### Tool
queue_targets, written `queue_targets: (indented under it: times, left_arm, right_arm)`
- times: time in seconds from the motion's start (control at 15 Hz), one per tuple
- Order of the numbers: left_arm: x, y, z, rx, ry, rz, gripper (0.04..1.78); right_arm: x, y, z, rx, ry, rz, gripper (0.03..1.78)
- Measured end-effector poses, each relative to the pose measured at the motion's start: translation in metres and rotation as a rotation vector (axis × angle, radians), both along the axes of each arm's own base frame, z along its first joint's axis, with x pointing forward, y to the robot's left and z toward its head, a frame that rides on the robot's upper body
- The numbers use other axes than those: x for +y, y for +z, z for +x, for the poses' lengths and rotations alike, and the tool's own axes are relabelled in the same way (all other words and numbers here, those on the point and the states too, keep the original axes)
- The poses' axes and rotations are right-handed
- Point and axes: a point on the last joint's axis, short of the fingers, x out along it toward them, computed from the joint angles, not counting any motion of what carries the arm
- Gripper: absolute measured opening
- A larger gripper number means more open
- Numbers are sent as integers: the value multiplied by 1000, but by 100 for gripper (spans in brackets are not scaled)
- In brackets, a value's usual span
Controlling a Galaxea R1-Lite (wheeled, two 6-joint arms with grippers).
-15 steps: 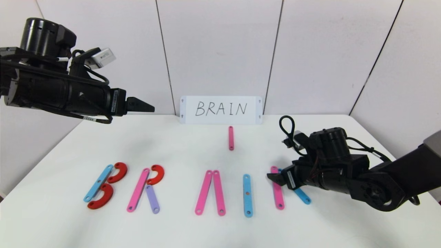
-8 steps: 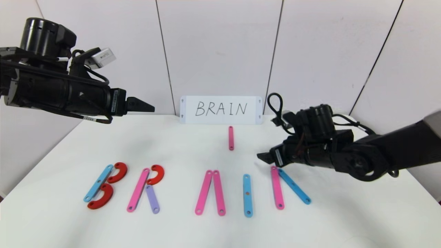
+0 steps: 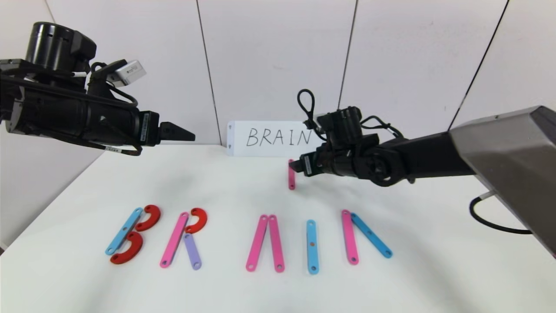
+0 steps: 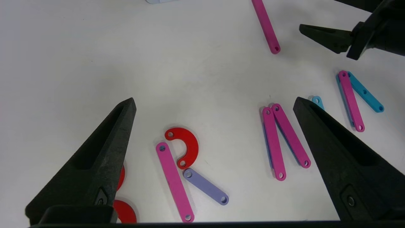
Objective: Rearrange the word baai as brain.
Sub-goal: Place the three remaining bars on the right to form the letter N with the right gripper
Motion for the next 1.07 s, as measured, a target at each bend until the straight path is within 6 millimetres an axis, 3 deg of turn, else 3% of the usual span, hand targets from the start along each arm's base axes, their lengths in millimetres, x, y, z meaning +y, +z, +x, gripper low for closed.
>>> queue_targets:
  times: [0.47, 1.07]
  left_arm:
    - [0, 0, 0, 0, 0, 1, 174]
    - [0, 0, -1, 2, -2, 1, 174]
  right_arm:
    - [26, -32, 31, 0, 7, 1, 173]
    - [31, -57, 38, 30, 11, -16, 173]
